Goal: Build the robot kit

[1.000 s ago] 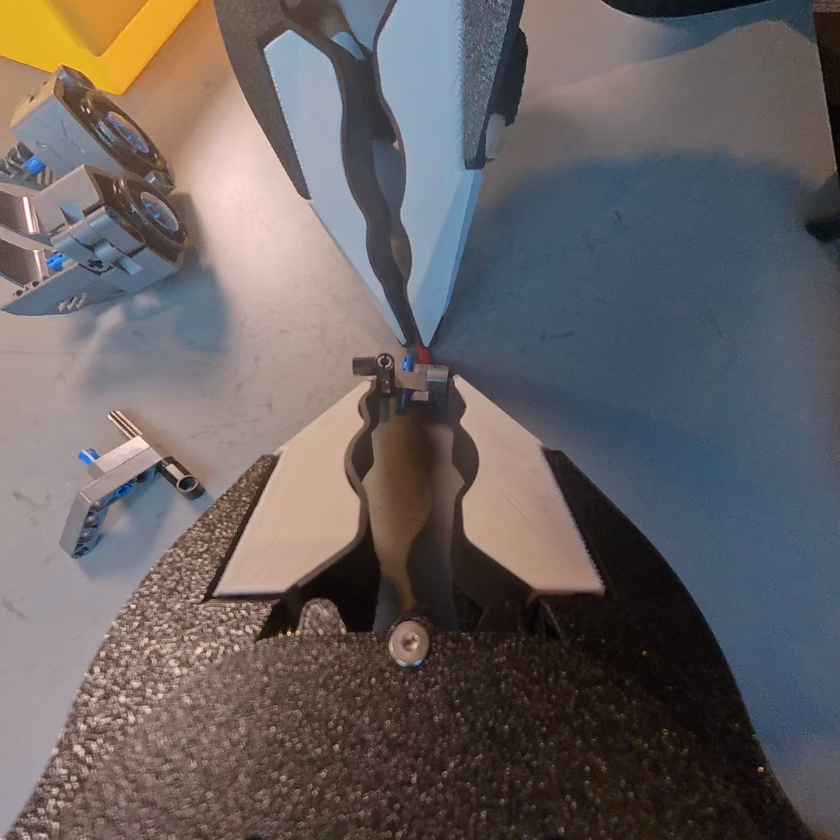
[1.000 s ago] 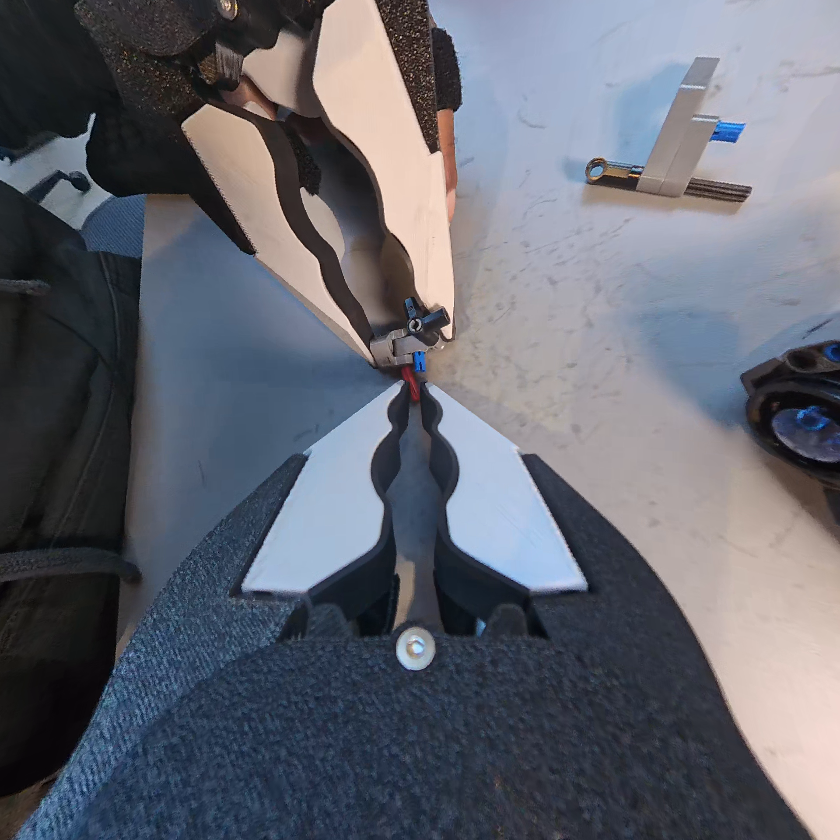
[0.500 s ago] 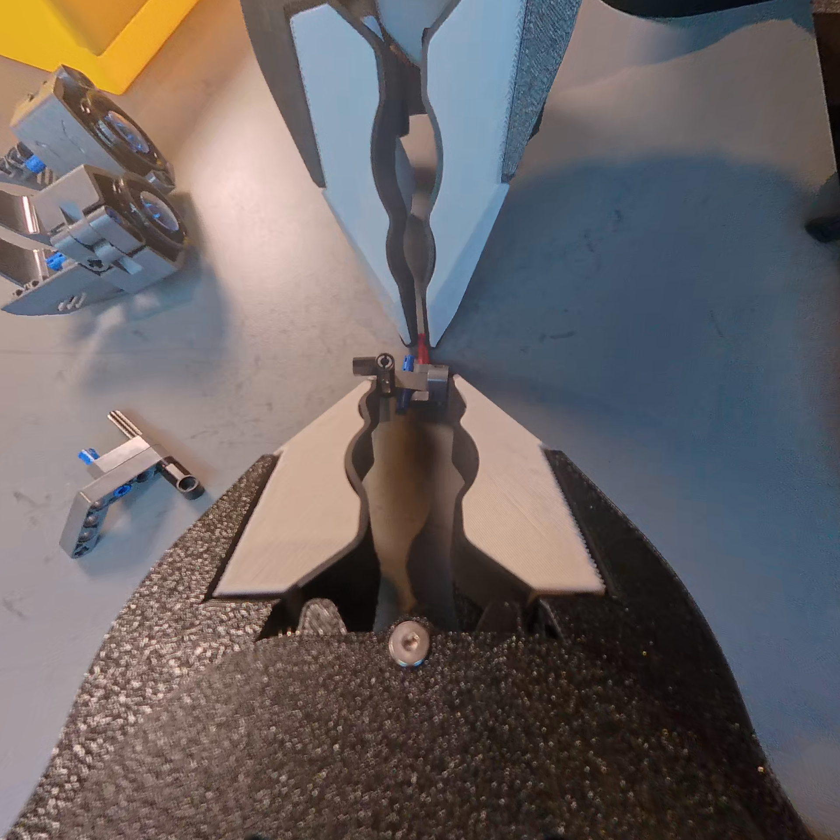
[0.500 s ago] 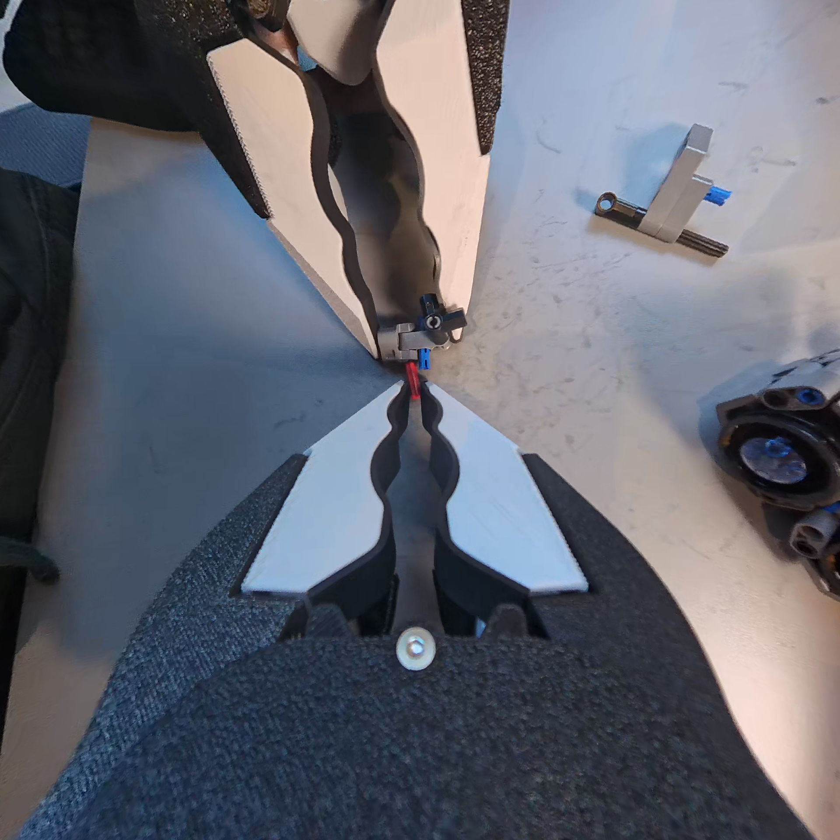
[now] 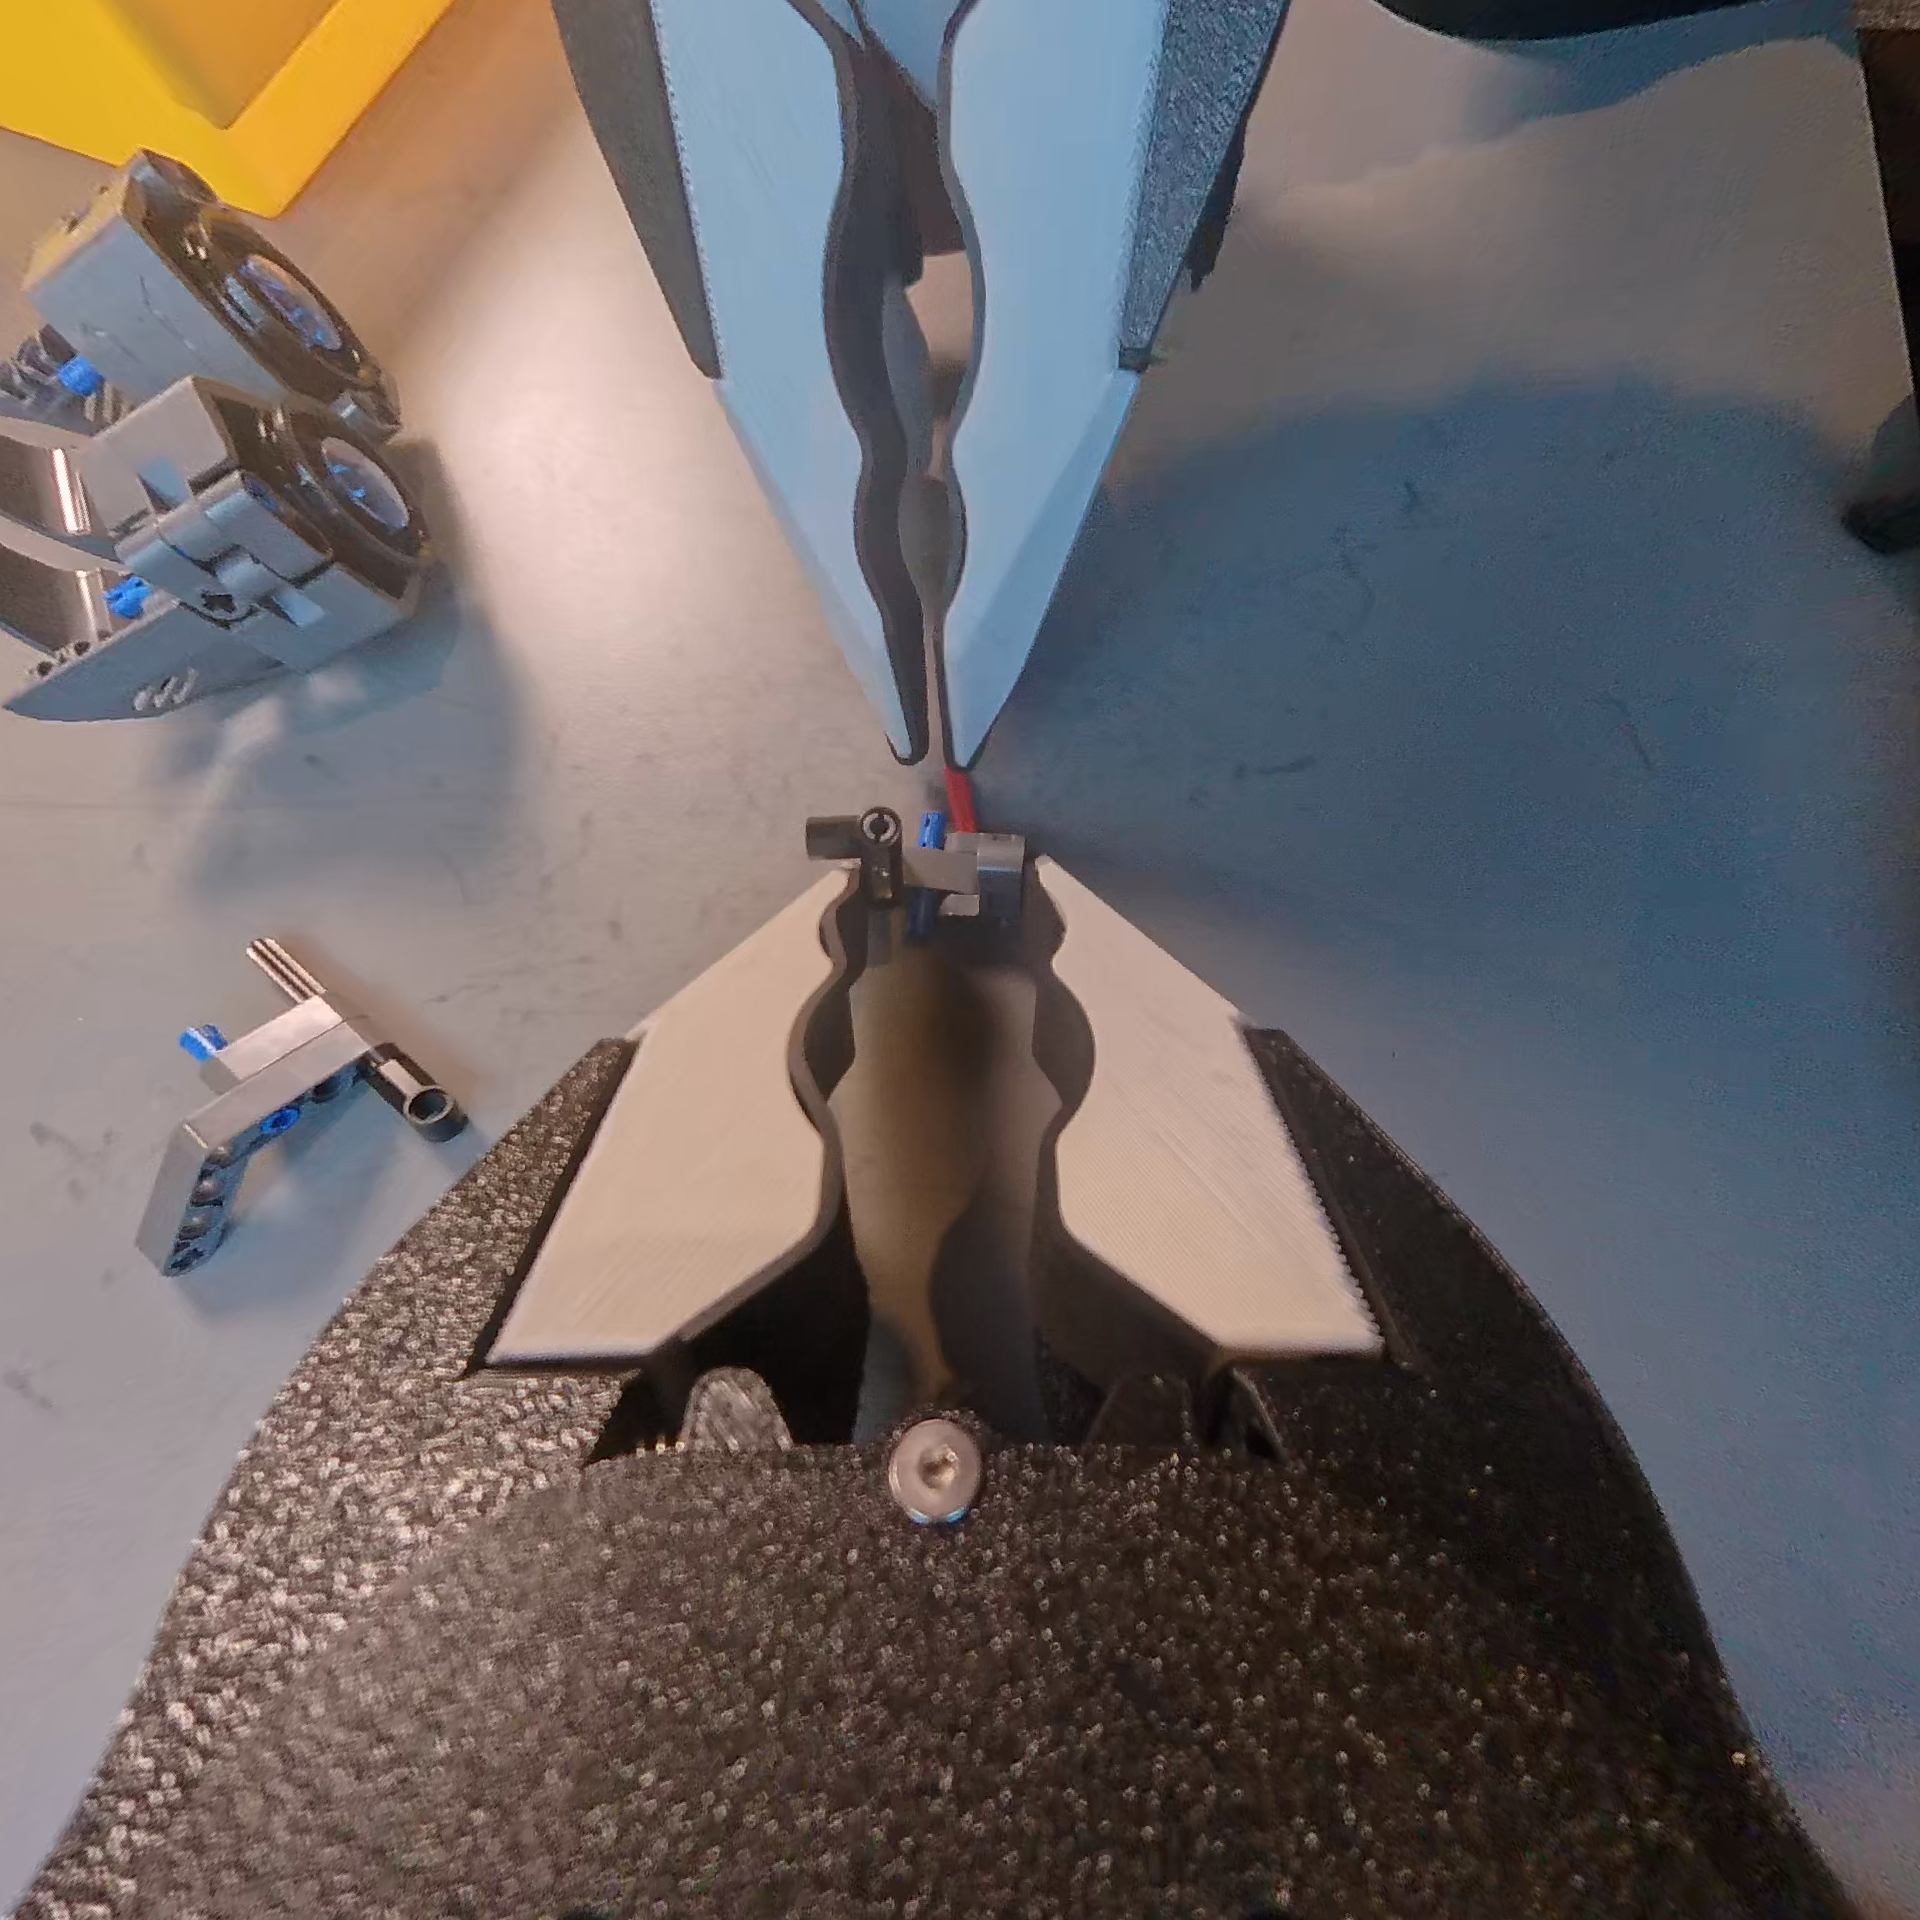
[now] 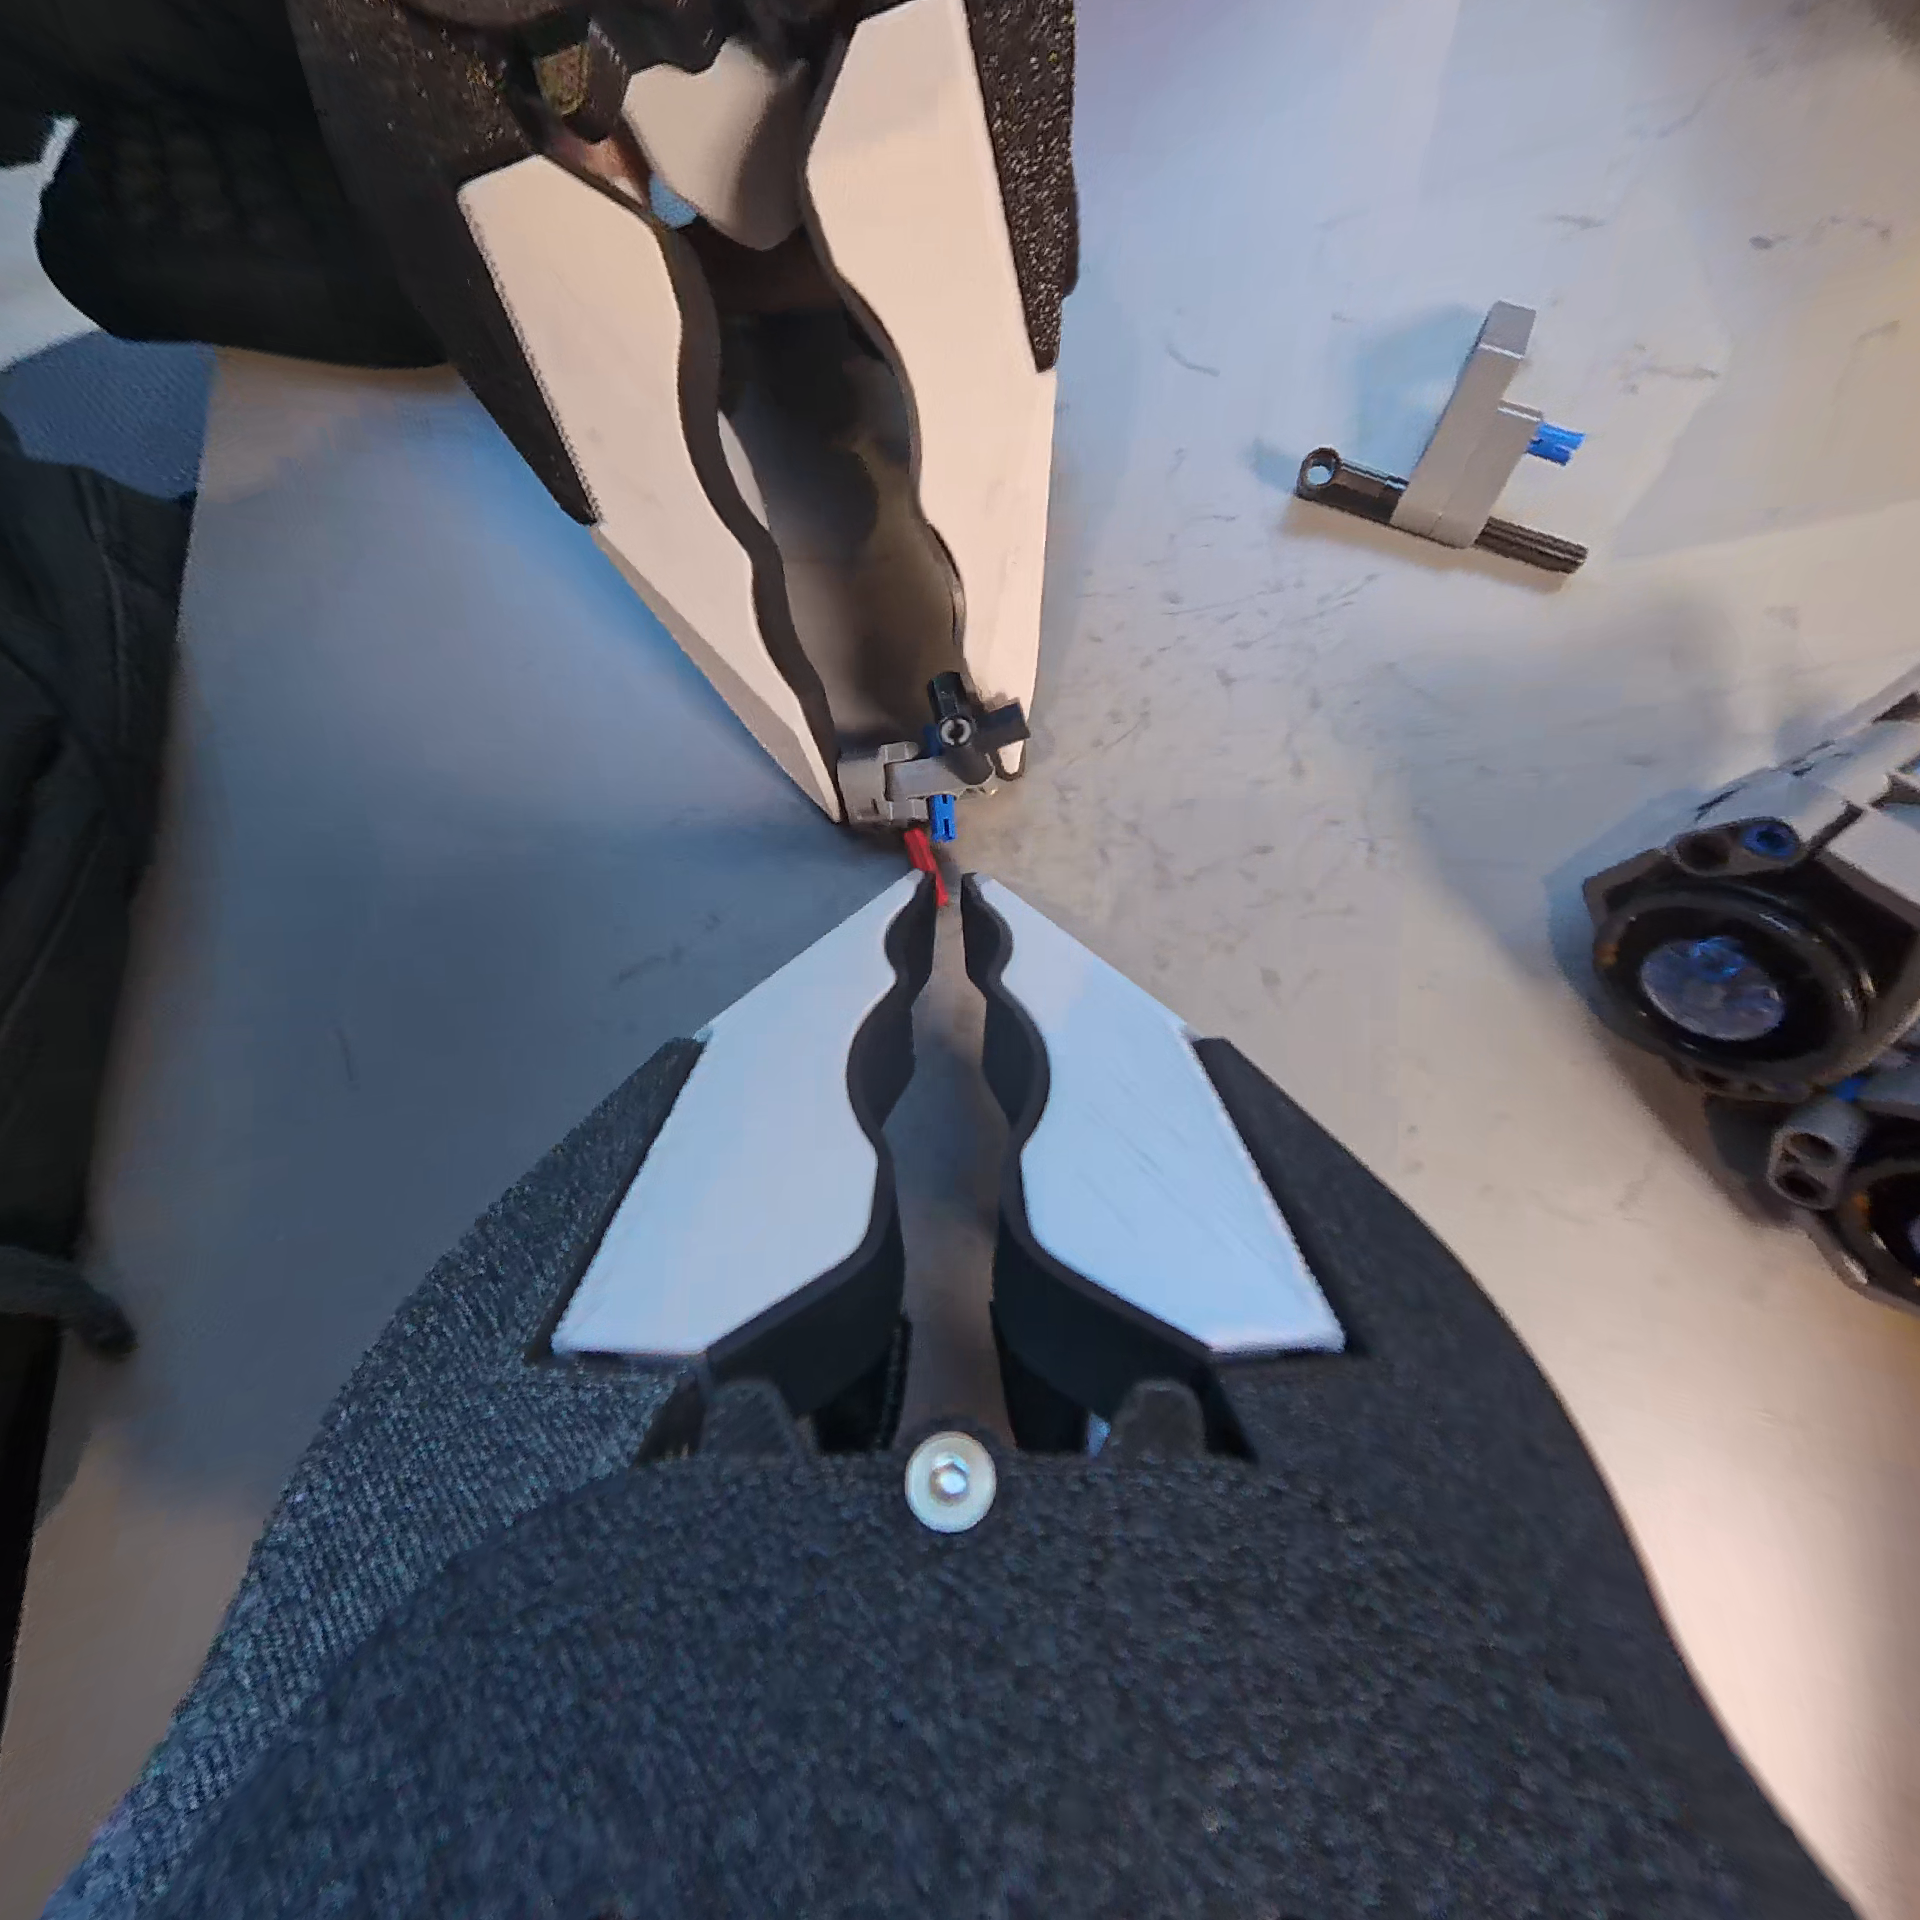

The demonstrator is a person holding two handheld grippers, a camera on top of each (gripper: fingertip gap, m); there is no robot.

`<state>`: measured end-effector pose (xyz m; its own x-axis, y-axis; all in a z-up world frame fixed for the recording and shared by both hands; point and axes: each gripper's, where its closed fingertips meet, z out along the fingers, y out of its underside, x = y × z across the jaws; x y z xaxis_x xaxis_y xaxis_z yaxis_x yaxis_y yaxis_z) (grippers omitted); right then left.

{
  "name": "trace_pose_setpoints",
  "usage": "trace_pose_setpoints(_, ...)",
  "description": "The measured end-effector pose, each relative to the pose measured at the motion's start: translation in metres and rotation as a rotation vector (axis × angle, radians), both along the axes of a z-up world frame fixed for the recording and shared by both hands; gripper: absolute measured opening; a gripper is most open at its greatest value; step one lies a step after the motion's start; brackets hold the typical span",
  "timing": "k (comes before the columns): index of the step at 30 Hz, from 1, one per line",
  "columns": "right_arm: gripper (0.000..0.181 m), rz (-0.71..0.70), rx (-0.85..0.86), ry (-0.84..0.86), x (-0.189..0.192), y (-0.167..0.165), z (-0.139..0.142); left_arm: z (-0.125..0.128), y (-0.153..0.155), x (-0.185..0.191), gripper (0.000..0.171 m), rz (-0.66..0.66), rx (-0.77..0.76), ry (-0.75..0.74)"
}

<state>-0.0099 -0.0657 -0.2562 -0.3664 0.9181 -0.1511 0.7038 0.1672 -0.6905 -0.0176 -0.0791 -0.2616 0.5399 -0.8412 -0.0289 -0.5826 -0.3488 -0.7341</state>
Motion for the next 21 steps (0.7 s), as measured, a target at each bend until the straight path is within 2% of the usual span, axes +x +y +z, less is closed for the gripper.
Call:
trace_pose_setpoints(16, 0.005, 0.058, 0.084, 0.012, 0.0018, -0.0033, -0.0005, -0.0003, -0.0003, 0.0001, 0.029, 0.000, 0.000, 0.000)
trace_pose_setpoints(21, 0.012, 0.164, 0.128, 0.045, 0.0023, -0.0038, -0.0007, -0.0004, -0.0003, 0.0002, 0.029, 0.000, -0.003, -0.002)
